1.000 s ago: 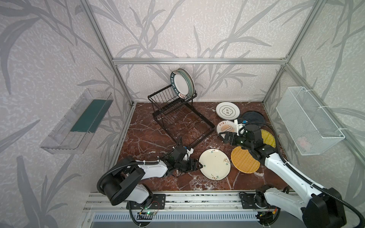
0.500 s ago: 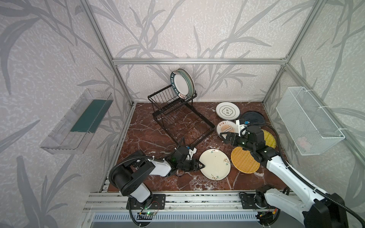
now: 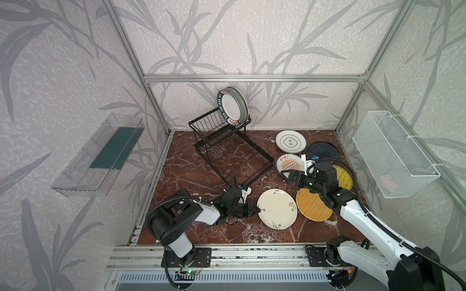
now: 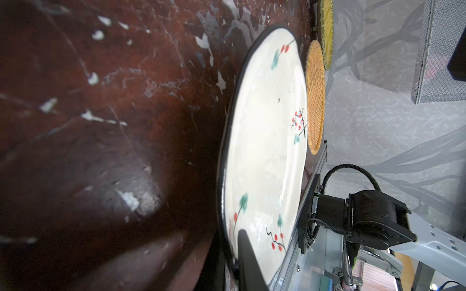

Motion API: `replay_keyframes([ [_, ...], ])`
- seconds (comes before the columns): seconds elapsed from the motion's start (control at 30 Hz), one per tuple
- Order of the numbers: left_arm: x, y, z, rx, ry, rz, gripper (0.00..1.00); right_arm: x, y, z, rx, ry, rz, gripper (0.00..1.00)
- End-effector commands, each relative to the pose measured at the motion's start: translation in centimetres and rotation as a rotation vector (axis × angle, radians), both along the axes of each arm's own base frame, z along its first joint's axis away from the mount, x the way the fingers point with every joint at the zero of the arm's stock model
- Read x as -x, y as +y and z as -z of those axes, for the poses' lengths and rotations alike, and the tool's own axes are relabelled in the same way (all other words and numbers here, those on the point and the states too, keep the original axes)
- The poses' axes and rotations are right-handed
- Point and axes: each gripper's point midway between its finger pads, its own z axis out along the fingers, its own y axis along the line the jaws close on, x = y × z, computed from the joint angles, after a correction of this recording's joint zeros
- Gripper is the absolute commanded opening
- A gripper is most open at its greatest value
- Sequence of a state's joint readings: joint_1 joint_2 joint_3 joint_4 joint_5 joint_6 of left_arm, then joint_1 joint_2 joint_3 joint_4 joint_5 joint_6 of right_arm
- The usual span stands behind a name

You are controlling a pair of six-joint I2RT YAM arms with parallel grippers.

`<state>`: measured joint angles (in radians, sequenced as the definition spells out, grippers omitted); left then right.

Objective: Load plates into a dish rack
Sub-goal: Pick up the plate from the bottom-center of the table.

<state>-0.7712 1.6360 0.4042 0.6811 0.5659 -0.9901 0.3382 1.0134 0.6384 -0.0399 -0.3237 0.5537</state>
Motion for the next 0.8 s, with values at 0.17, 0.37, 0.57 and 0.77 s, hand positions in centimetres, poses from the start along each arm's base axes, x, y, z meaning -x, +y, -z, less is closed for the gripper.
replay_keyframes([
  [0.17,-0.2,0.5,-0.2,0.013,0.089,-0.073,0.0,0.2,-0.1,-1.0,-0.02,-0.037,-0.002,0.99],
  [0.37,-1.0,0.4,-1.8,0.038,0.079,-0.116,0.0,-0.1,-0.1,-1.0,-0.02,-0.037,-0.001,0.99],
  [0.57,-1.7,0.4,-3.6,0.042,0.048,-0.136,0.0,-0.4,0.1,-1.2,-0.023,-0.036,-0.008,0.99],
  [0.77,-1.8,0.3,-4.7,0.034,0.028,-0.121,0.0,-0.7,0.2,-0.9,-0.025,-0.028,-0.009,0.99],
])
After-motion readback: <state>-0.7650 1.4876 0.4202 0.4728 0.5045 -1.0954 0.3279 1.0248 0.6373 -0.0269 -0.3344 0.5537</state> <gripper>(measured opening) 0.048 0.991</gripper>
